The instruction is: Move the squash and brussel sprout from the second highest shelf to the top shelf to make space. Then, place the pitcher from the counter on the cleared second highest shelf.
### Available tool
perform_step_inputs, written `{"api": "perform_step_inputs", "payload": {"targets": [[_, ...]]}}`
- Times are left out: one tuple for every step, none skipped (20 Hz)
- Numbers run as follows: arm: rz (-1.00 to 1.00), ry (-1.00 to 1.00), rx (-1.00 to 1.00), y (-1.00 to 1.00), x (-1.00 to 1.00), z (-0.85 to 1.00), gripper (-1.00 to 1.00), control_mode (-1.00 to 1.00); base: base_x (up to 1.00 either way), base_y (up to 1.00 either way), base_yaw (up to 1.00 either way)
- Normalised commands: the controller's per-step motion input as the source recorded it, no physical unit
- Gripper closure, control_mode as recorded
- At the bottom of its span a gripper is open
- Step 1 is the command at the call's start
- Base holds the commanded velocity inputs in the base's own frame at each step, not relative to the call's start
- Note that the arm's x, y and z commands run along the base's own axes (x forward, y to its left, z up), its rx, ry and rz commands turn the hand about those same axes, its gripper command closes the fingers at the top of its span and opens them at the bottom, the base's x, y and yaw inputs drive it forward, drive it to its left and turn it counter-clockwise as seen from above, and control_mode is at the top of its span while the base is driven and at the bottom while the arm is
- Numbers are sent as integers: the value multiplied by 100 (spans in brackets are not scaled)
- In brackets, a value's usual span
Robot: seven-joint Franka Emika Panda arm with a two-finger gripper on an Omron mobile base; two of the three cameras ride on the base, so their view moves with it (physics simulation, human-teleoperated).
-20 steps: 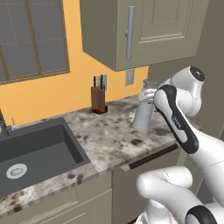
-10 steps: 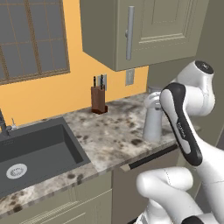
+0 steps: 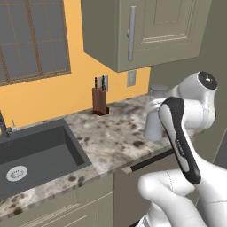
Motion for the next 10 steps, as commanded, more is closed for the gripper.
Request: {"api": "perform_step_inputs", "payload": {"targets": [[0,-18,0,0,0,0,100,-100,0,0,0],[0,-12,0,0,0,0,100,-100,0,0,0],[0,-7,0,0,0,0,100,-100,0,0,0],[0,-4,0,0,1,-3,100,-100,0,0,0],[0,-3,0,0,1,-4,100,-100,0,0,0],[0,-3,0,0,0,-1,100,-100,0,0,0],[0,0,0,0,0,0,100,-100,0,0,0],[0,0,0,0,0,0,100,-100,0,0,0],[0,0,0,0,0,0,100,100,0,0,0],[0,0,0,0,0,0,100,100,0,0,0]]}}
